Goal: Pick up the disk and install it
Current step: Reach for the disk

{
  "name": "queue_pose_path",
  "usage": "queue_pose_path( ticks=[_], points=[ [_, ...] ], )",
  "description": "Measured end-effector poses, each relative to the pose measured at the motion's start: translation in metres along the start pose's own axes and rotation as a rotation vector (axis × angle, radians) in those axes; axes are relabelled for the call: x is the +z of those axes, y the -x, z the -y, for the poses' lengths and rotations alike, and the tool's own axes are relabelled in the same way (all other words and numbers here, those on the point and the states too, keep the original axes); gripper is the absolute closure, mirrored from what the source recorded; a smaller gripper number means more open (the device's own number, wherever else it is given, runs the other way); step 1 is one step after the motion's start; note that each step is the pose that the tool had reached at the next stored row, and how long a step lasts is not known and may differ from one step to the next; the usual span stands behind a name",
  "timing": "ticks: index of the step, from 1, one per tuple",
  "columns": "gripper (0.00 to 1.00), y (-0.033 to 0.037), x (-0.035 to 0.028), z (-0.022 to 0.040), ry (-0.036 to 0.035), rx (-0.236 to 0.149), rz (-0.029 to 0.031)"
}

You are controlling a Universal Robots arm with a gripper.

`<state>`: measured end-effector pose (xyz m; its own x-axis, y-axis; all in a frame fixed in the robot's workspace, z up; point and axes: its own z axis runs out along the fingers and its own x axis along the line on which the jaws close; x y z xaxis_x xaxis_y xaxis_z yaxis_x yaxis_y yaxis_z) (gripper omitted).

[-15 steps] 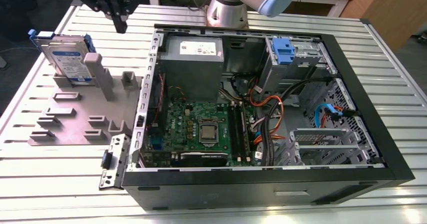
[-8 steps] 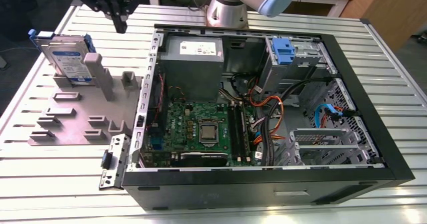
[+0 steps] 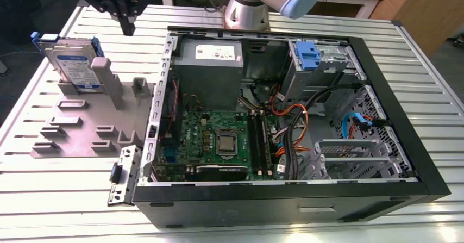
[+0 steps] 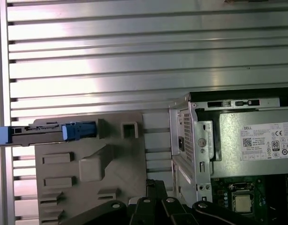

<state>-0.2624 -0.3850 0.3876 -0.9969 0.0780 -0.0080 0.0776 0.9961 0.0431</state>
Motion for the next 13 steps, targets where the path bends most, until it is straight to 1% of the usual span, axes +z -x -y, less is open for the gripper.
queue_pose_path(
  ticks=[7, 13],
  points=[
    [0.89, -0.0108, 0.0017, -0.004, -0.0002, 0.0, -0.001],
    [0.89, -0.0198, 0.0025, -0.0043, -0.0001, 0.0, -0.0011]
  ],
)
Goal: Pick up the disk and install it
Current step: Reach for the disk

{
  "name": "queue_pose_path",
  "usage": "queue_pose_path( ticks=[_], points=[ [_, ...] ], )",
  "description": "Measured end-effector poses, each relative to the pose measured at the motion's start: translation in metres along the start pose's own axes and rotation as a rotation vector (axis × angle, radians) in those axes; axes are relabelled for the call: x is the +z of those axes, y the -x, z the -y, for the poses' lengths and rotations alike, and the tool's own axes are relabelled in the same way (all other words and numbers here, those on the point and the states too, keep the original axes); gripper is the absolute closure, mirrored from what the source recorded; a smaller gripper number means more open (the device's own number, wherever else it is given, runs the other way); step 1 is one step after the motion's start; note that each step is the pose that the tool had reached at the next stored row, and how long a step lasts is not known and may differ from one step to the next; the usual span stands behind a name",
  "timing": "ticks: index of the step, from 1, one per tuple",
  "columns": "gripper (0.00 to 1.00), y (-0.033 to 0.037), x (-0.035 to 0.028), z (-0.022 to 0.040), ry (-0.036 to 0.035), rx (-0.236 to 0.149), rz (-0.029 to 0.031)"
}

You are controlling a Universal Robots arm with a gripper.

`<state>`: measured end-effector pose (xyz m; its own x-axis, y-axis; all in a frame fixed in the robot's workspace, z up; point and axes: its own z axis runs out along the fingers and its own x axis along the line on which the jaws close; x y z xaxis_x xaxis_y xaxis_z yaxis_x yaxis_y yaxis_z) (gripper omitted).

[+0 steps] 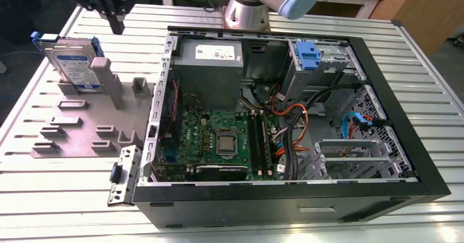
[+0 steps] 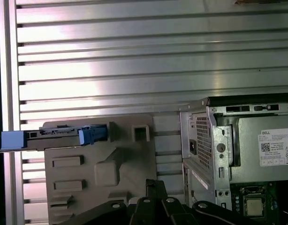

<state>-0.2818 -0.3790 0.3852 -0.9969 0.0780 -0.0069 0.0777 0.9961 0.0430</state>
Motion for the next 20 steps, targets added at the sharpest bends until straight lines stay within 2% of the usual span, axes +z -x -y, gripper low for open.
queue_pose_path(
  ticks=[13, 15, 20],
  points=[
    [0.89, -0.0016, 0.0, 0.0001, 0.0, 0.0, 0.0],
    [0.89, -0.0034, 0.0, 0.0003, 0.0, 0.0, 0.0],
    [0.89, -0.0138, 0.0002, 0.0009, 0.0001, 0.0, 0.0001]
  ],
)
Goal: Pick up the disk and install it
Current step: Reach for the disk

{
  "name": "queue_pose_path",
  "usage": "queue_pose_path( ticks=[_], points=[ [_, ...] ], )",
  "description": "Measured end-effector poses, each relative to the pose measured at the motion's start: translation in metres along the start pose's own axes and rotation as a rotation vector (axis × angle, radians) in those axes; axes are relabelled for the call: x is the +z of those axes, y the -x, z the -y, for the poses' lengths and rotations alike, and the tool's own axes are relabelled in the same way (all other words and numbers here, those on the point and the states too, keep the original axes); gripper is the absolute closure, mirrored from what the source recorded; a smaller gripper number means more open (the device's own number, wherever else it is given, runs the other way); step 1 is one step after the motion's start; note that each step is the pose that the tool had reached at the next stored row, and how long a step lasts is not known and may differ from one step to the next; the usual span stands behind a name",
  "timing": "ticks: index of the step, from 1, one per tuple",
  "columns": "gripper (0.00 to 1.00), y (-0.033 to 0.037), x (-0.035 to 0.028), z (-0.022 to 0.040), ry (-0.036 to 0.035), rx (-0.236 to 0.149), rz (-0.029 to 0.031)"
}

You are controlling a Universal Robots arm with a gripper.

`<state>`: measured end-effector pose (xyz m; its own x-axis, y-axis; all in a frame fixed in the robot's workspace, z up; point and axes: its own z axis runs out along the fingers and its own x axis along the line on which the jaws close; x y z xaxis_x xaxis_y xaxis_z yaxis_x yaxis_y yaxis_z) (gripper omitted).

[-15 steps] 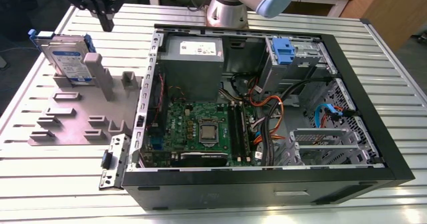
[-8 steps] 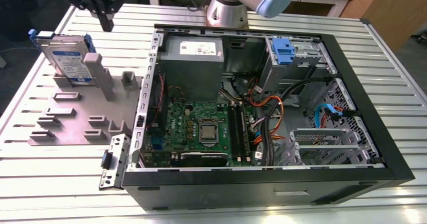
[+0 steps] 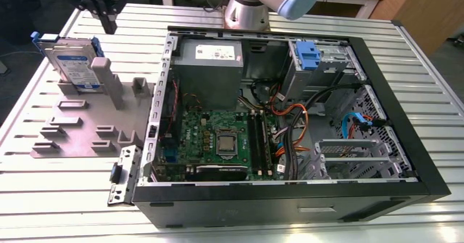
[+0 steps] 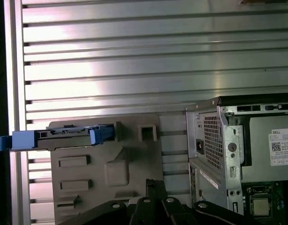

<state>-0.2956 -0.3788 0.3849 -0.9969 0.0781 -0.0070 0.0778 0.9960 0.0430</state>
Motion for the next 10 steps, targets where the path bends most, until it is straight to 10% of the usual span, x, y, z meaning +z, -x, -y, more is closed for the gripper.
queue_pose_path(
  ticks=[10],
  points=[
    [0.89, -0.022, 0.0015, -0.0033, 0.0, 0.0, 0.0001]
  ],
)
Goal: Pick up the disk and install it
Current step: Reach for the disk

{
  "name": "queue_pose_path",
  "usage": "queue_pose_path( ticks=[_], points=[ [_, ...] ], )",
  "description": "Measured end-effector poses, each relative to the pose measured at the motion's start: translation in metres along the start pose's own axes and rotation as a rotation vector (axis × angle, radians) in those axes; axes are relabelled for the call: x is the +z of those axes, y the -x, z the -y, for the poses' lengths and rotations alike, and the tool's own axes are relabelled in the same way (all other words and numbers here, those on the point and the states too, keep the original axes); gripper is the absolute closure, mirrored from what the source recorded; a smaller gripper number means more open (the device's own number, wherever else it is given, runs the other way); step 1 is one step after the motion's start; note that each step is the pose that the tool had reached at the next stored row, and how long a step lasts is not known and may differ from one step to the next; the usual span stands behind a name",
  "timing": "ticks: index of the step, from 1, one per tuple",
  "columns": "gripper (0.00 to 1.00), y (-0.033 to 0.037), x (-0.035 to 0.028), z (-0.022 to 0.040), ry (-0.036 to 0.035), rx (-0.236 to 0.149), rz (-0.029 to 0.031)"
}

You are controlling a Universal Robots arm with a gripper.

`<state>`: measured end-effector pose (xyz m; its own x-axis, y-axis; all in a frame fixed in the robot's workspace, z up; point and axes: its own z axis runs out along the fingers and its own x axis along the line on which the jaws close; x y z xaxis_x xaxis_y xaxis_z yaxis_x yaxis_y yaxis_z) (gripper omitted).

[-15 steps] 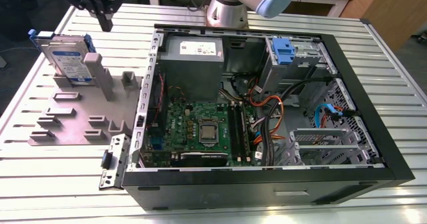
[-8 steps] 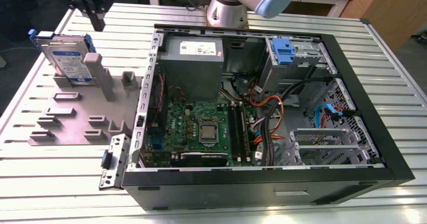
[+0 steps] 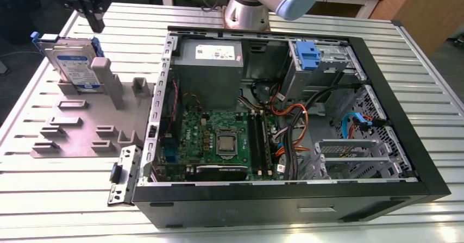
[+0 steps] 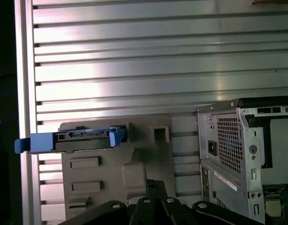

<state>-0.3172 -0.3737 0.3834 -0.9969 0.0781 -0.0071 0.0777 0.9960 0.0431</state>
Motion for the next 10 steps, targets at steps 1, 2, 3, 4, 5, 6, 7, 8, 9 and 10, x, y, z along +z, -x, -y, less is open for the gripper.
queue_pose_path(
  ticks=[1, 2, 3, 4, 5, 6, 7, 8, 9, 10],
  points=[
    [0.89, -0.002, 0.0004, -0.0015, -0.0001, 0.0, -0.0003],
    [0.89, -0.0043, 0.0008, -0.0028, -0.0003, 0.0, -0.0006],
    [0.89, -0.0067, 0.0013, -0.0038, -0.0002, 0.0, -0.0006],
    [0.89, -0.0084, 0.0018, -0.0043, -0.0002, -0.001, -0.0005],
    [0.89, -0.0096, 0.0024, -0.0045, -0.0001, -0.003, -0.0006],
    [0.89, -0.0106, 0.0029, -0.0047, 0.0001, -0.007, -0.0006],
    [0.89, -0.0112, 0.0032, -0.0048, 0.0, -0.012, -0.001],
    [0.89, -0.0115, 0.0034, -0.0049, 0.0, -0.02, -0.0015],
    [0.89, -0.0123, 0.0037, -0.0053, -0.0001, -0.026, -0.0017],
    [0.89, -0.0133, 0.004, -0.006, 0.0, -0.03, -0.0018]
  ],
)
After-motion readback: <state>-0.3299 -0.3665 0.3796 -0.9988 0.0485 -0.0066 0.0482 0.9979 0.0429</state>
